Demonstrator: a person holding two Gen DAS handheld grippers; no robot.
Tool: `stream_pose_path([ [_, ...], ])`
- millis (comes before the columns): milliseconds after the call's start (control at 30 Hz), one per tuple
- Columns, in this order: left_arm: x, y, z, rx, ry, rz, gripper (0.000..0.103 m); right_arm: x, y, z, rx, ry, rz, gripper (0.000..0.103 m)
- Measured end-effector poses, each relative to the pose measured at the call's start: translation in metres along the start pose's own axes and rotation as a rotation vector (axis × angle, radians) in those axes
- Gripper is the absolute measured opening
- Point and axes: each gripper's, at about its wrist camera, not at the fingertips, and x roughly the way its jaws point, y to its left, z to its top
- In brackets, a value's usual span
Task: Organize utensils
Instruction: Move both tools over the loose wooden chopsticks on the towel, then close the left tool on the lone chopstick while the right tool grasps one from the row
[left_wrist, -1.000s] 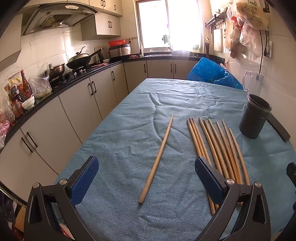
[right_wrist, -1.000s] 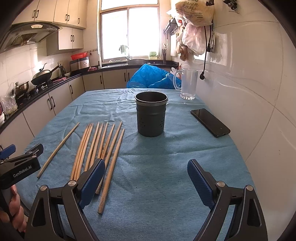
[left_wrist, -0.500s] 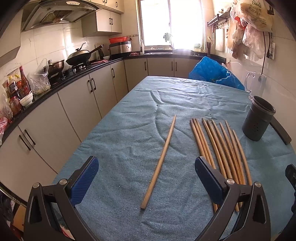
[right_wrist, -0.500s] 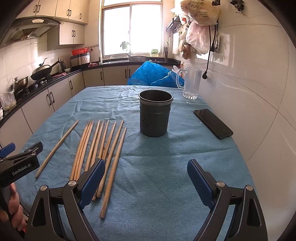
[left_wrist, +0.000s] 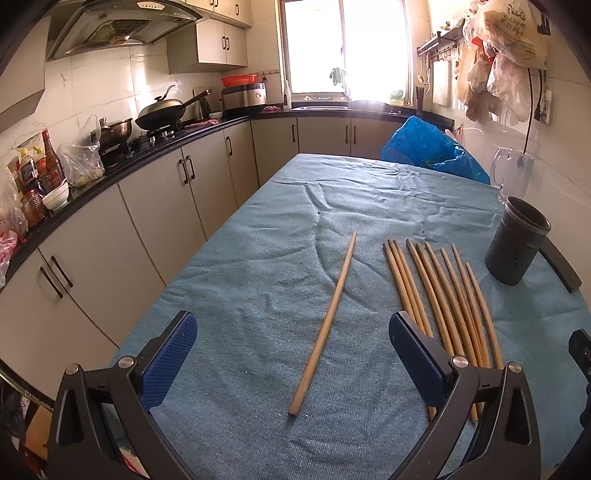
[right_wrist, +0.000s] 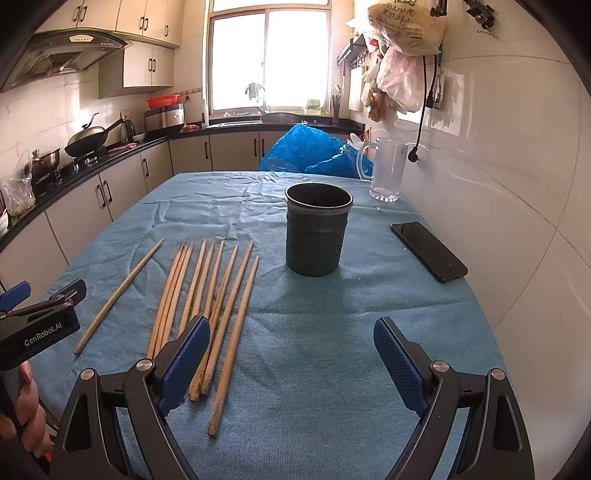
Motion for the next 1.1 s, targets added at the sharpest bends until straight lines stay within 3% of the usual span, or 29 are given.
stream_pose_path([
  [333,0.003,0.033,0.02,-0.02,0.022,0.004,0.103,0.001,-0.016,0.012,0.051,0.032,0.069,0.087],
  [567,0.038,0.038,0.048,0.022,0.167,-0.157,0.103,0.023,-0.02,0.032,0.054,0.121,0.155,0.059],
  [667,0.06,0.028,0.059,0.028,0.238,-0.245,0.102,0.03,-0.018,0.04,0.039,0.129,0.17,0.055],
  [767,0.082,0.013,0.066,0.039,0.314,-0.288,0.085,0.048,-0.021,0.047,0.074,0.188,0.231,0.043],
  [800,0.091,0.006,0.069,0.046,0.342,-0.31,0.08,0.057,-0.023,0.049,0.101,0.22,0.251,0.034],
  [900,0.114,-0.009,0.075,0.073,0.397,-0.333,0.078,0.083,-0.028,0.055,0.168,0.296,0.271,0.029],
  [933,0.121,-0.013,0.077,0.08,0.412,-0.324,0.071,0.091,-0.028,0.056,0.19,0.314,0.271,0.026],
  [1100,0.158,-0.026,0.082,0.098,0.484,-0.306,0.059,0.11,-0.017,0.059,0.214,0.362,0.281,0.024],
])
